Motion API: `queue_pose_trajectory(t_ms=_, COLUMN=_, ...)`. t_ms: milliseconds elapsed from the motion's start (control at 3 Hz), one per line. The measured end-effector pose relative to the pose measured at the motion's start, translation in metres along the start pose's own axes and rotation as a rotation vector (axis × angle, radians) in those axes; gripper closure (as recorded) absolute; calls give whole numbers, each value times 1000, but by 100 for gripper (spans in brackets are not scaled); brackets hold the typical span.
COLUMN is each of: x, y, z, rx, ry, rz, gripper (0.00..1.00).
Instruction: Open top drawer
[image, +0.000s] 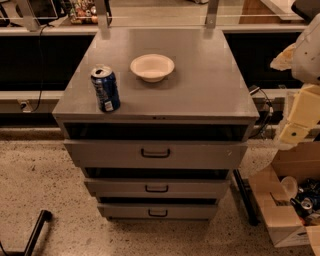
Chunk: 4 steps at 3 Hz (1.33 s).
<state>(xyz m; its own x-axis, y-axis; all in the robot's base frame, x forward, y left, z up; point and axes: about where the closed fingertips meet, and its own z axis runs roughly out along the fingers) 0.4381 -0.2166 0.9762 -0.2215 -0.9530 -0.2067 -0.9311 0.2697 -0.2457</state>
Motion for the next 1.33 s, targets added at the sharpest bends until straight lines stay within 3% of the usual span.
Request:
queue_pose_trajectory(t_ms=667, x=-2, y=-2, z=14, rx=-23, ry=-24, rz=28, gripper=0)
queue_pose_trajectory(t_ms=1000, x=-24, y=25, z=42, rx=-62, ry=-133, rz=27, gripper=0)
queue_pose_trajectory(t_ms=1333, x=-60, y=68, z=97, rx=-113, ry=-254, rz=-18, gripper=0)
